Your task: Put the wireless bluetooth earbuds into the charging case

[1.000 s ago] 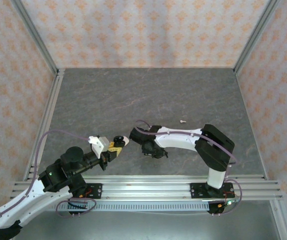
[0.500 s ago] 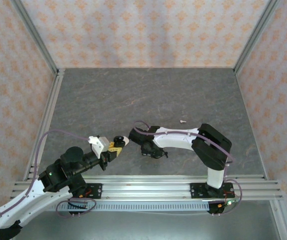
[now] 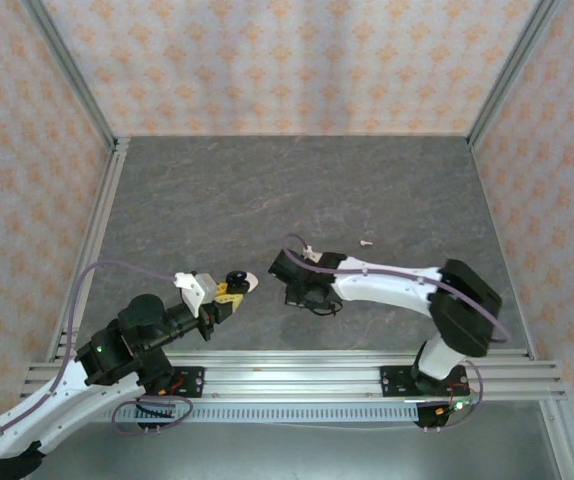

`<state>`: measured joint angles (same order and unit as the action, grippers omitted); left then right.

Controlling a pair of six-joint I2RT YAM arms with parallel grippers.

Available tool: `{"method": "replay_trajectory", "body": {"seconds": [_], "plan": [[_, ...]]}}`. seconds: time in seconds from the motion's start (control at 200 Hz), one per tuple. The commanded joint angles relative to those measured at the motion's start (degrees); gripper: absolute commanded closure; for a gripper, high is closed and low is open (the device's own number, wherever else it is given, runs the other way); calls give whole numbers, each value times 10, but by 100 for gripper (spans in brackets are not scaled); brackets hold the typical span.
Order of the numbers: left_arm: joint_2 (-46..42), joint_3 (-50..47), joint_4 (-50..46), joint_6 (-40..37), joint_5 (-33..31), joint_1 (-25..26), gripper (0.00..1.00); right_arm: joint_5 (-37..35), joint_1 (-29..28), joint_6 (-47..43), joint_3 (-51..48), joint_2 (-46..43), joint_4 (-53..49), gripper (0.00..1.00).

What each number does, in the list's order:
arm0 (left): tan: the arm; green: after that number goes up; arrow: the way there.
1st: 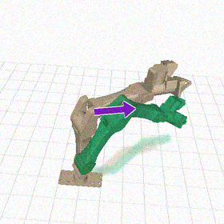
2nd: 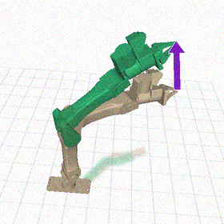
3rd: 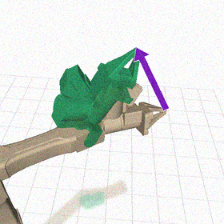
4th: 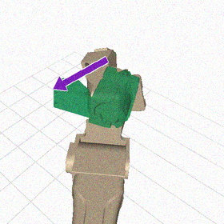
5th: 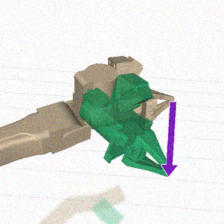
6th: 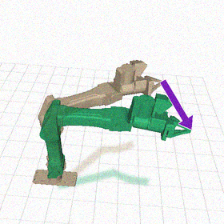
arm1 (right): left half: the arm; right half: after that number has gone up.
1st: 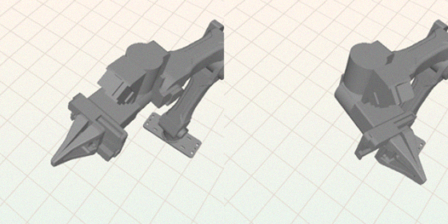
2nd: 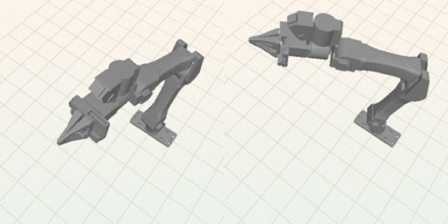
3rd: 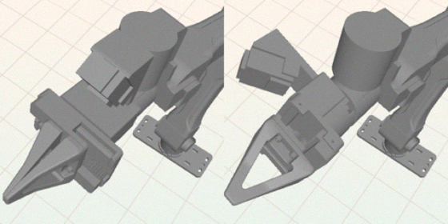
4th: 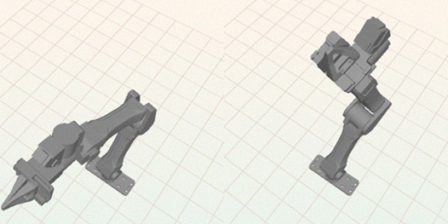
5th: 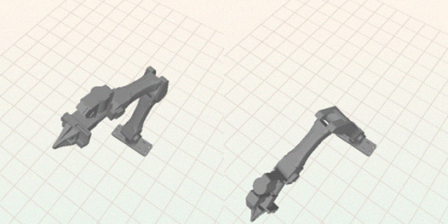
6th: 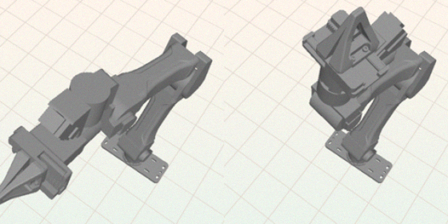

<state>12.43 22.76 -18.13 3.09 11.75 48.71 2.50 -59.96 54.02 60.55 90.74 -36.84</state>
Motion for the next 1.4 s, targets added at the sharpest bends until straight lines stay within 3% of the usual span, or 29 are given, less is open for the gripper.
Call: {"method": "replay_trajectory", "body": {"seconds": [0.0, 0.195, 0.455, 0.876, 1.396], "plan": [[2, -4, 63, 0, 3, 0, 100, -39, -1, 3, -12, -71, 26, 92], [30, -20, 169, -9, -15, 0, 100, -78, -1, -16, -8, -178, 31, 94], [134, 11, 271, -63, -31, 0, 100, -109, 2, -87, 29, -267, 90, 94], [294, 75, 389, -99, -72, 0, 100, -87, 2, -143, 49, -282, 238, 92], [347, 95, 438, -74, -98, 0, 100, -72, 2, -148, 11, -289, 352, 92]]}}
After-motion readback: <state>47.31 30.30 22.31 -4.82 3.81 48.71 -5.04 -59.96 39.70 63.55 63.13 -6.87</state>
